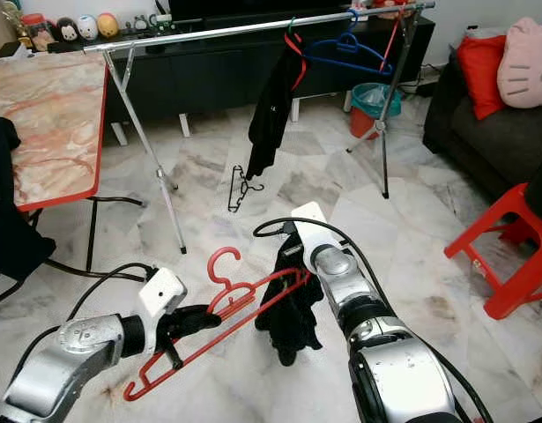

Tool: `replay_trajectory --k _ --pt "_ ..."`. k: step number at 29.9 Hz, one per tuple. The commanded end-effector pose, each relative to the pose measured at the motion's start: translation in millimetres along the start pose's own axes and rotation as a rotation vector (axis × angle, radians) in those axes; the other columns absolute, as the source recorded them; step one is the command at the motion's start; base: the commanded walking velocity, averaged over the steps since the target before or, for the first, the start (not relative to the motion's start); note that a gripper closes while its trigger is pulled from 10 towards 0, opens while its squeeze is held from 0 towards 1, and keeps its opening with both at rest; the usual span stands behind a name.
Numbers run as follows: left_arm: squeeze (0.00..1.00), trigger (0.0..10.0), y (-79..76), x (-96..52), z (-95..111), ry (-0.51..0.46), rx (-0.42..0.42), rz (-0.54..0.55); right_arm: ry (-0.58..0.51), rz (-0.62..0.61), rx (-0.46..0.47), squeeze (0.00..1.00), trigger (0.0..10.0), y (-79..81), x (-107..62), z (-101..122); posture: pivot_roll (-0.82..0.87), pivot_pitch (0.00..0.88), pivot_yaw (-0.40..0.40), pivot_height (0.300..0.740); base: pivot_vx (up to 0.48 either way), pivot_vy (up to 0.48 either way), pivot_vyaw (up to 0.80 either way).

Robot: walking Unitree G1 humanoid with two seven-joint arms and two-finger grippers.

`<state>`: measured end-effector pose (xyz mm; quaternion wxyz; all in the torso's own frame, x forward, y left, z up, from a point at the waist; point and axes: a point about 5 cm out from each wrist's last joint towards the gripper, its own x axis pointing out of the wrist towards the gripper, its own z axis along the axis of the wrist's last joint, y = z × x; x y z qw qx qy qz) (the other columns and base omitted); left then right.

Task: Hang hanger

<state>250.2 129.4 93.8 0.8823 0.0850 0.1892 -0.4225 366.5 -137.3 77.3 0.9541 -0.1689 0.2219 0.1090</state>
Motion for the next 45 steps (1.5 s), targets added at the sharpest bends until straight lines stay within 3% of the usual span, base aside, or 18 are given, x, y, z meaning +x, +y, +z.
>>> replay_trajectory --k 1,18,26,34,37,40,45 --pt "0.00 10.0 3.3 0.9 3 -0.010 0.018 0.034 -0.051 -0.006 0.010 0.00 10.0 -0.9 0.8 16 0.04 0.053 -0.013 0.740 0.000 0.000 0.00" --pt "0.00 10.0 4.0 10.9 6 -0.029 0.039 0.078 -0.062 0.051 0.017 0.00 10.0 9.5 1.7 23 0.04 0.066 -0.008 0.740 0.000 0.000 0.00" --pt "0.00 10.0 17.5 13.0 6 -0.016 0.073 0.196 -0.059 0.054 0.011 0.00 10.0 7.7 1.3 22 0.04 0.070 -0.008 0.740 0.000 0.000 0.00" --pt "0.00 10.0 34.5 8.3 11 -0.049 0.056 0.302 -0.058 0.056 0.005 0.00 10.0 6.9 1.0 22 0.04 0.074 -0.009 0.740 0.000 0.000 0.00" --pt "0.00 10.0 29.5 9.3 12 -0.073 0.030 0.257 -0.061 0.070 0.000 0.00 10.0 8.8 1.0 22 0.04 0.075 -0.009 0.740 0.000 0.000 0.00" --pt "0.00 10.0 8.9 8.6 14 -0.108 -0.036 0.068 -0.081 0.108 -0.014 0.00 10.0 12.3 0.6 27 0.04 0.075 -0.009 0.740 0.000 0.000 0.00" --pt "0.00 10.0 1.4 2.9 13 -0.123 -0.082 -0.023 -0.092 0.134 -0.029 0.00 10.0 14.0 0.2 30 0.04 0.069 -0.011 0.740 0.000 0.000 0.00"
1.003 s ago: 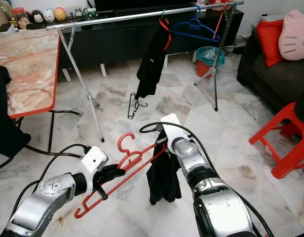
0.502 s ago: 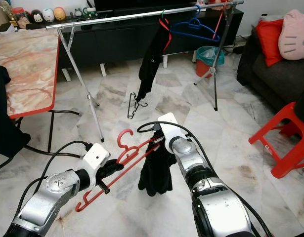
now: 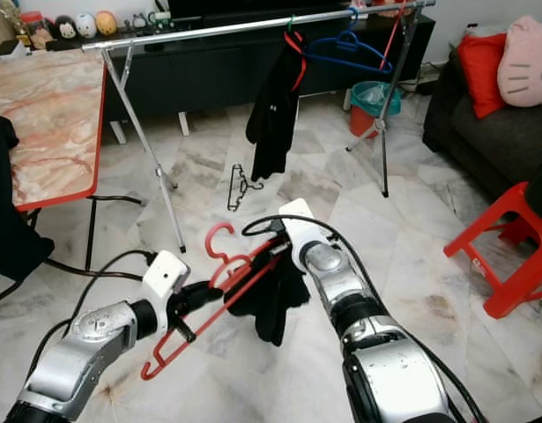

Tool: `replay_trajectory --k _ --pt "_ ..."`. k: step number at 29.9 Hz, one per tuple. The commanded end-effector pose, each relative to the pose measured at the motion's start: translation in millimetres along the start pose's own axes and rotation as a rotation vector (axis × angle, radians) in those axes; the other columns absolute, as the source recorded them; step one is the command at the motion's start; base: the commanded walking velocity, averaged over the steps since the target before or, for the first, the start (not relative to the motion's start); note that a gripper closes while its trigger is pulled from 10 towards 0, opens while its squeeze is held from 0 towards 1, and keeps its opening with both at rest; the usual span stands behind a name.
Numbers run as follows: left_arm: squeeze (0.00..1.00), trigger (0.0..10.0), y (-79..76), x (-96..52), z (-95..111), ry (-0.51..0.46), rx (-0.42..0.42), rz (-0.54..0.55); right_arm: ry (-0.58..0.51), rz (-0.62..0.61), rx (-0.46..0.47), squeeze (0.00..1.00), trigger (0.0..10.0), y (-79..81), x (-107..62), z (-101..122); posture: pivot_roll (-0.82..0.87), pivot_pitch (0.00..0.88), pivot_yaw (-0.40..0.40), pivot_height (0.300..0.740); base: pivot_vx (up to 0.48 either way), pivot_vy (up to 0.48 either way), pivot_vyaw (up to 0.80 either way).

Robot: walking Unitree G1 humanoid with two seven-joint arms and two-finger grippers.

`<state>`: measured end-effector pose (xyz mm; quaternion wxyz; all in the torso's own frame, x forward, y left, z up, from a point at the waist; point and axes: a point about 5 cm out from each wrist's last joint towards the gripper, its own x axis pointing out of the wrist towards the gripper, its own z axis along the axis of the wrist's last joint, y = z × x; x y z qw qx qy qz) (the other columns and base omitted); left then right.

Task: Hang hanger

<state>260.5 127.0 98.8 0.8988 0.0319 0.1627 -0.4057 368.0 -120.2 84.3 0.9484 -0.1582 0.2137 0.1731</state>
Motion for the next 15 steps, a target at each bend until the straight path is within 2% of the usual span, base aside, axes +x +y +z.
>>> replay_trajectory --k 1,7,15 --pt "0.00 10.0 -7.1 -4.0 5 -0.026 -0.006 -0.076 -0.060 0.019 -0.030 0.00 10.0 1.0 0.4 18 0.04 0.067 -0.011 0.740 0.000 0.000 0.00" --pt "0.00 10.0 -8.5 -4.8 6 -0.026 -0.012 -0.093 -0.082 0.043 -0.036 0.00 10.0 3.1 0.2 25 0.04 0.060 -0.011 0.740 0.000 0.000 0.00" --pt "0.00 10.0 -18.5 -2.6 8 -0.039 -0.021 -0.159 -0.113 0.081 -0.052 0.00 10.0 3.3 -1.3 35 0.03 0.049 -0.010 0.740 0.000 0.000 0.00"
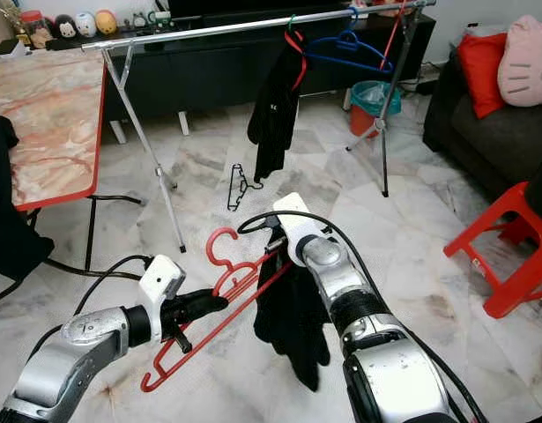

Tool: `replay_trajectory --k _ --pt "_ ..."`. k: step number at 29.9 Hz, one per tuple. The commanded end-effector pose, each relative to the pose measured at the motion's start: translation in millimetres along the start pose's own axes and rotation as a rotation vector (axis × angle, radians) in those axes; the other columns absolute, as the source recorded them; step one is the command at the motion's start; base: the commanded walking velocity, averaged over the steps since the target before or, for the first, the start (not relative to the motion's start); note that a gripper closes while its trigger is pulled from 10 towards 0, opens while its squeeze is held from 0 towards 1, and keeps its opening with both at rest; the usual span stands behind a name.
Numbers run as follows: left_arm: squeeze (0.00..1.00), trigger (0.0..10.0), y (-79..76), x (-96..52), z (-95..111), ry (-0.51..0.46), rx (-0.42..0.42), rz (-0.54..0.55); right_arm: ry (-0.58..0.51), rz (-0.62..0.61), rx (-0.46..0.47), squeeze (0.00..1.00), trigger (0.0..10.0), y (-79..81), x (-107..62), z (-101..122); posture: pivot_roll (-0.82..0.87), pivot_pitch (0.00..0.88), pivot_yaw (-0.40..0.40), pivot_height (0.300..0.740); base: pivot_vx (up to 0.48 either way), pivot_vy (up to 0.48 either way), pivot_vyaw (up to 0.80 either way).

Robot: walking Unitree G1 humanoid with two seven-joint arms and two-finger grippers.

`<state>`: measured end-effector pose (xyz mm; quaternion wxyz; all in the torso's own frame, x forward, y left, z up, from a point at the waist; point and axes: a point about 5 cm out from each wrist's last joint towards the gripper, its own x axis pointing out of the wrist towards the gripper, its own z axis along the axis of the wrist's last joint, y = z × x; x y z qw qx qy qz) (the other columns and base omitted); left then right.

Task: Hang hanger

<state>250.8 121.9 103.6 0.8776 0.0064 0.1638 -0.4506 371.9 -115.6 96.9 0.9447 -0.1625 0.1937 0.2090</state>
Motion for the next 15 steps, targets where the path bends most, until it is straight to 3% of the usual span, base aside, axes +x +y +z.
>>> replay_trajectory --k 1,8,15 --pt "0.00 10.0 -7.1 2.2 5 -0.021 0.014 -0.049 -0.069 0.022 -0.025 0.00 10.0 3.1 1.1 22 0.04 0.047 -0.010 0.740 0.000 0.000 0.00" --pt "0.00 10.0 -2.3 5.1 7 -0.015 0.040 -0.008 -0.104 0.088 -0.027 0.00 10.0 9.9 -0.4 34 0.03 0.053 -0.009 0.740 0.000 0.000 0.00" --pt "0.00 10.0 14.4 6.5 2 0.026 0.049 0.154 -0.100 0.140 -0.054 0.00 10.0 17.0 -4.2 38 0.03 0.059 -0.009 0.740 0.000 0.000 0.00"
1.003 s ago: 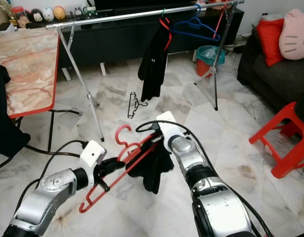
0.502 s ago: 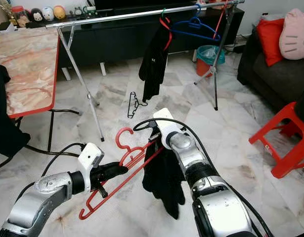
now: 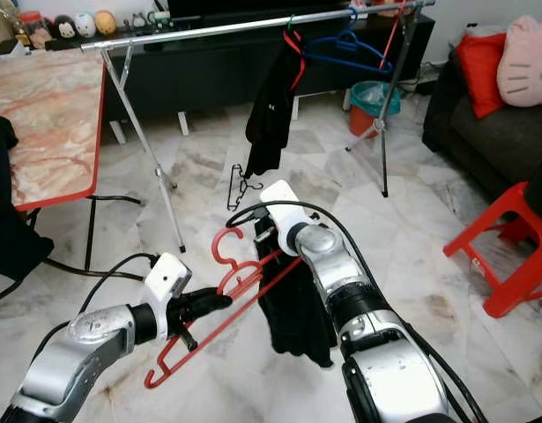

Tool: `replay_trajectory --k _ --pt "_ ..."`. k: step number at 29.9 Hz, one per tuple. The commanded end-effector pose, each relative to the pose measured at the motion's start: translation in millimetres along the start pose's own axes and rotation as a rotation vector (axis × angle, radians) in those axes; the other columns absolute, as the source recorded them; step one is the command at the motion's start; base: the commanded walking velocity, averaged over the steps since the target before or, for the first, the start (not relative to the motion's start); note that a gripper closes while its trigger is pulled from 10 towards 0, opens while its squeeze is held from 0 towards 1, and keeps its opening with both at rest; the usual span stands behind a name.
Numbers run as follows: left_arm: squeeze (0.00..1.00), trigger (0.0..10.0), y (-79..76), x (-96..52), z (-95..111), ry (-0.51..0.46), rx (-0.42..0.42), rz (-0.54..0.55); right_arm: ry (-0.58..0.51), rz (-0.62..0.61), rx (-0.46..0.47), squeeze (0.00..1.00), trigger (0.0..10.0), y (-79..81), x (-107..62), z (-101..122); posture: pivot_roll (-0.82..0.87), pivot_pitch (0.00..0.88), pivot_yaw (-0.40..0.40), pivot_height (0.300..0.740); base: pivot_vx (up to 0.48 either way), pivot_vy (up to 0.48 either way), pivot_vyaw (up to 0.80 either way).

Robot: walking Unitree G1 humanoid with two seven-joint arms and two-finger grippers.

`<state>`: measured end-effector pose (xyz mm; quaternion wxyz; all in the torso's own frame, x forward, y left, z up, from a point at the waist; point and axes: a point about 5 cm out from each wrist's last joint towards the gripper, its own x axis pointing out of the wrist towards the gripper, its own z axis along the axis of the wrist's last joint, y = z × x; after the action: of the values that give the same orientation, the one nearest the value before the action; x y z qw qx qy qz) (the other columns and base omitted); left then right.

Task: Hang hanger

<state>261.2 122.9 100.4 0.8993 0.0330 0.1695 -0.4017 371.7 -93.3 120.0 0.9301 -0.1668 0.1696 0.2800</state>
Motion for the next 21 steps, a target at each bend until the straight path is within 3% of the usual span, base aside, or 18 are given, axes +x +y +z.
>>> replay_trajectory --k 1,4,7,12,17,21 --pt "0.00 10.0 7.6 1.1 3 -0.004 0.025 0.062 -0.037 0.004 -0.004 0.00 10.0 2.1 -0.8 9 0.03 0.063 -0.009 0.740 0.000 0.000 0.00" --pt "0.00 10.0 13.3 0.4 4 -0.006 0.031 0.110 -0.025 -0.015 0.002 0.00 10.0 0.0 -1.5 5 0.03 0.063 -0.009 0.740 0.000 0.000 0.00" --pt "0.00 10.0 31.7 -3.7 10 -0.022 0.041 0.261 0.006 -0.066 0.007 0.00 10.0 -7.0 -4.0 -2 0.04 0.069 -0.009 0.740 0.000 0.000 0.00" --pt "0.00 10.0 44.3 -10.3 12 -0.005 0.050 0.353 0.005 -0.102 0.020 0.00 10.0 -10.7 -5.6 -2 0.04 0.071 -0.010 0.740 0.000 0.000 0.00" --pt "0.00 10.0 42.0 -14.2 7 0.043 0.057 0.317 0.010 -0.146 0.035 0.00 10.0 -15.8 -5.9 -3 0.04 0.072 -0.009 0.740 0.000 0.000 0.00" --pt "0.00 10.0 31.6 -18.9 2 0.091 0.095 0.202 0.015 -0.181 0.043 0.00 10.0 -19.6 -6.6 -5 0.04 0.072 -0.011 0.740 0.000 0.000 0.00"
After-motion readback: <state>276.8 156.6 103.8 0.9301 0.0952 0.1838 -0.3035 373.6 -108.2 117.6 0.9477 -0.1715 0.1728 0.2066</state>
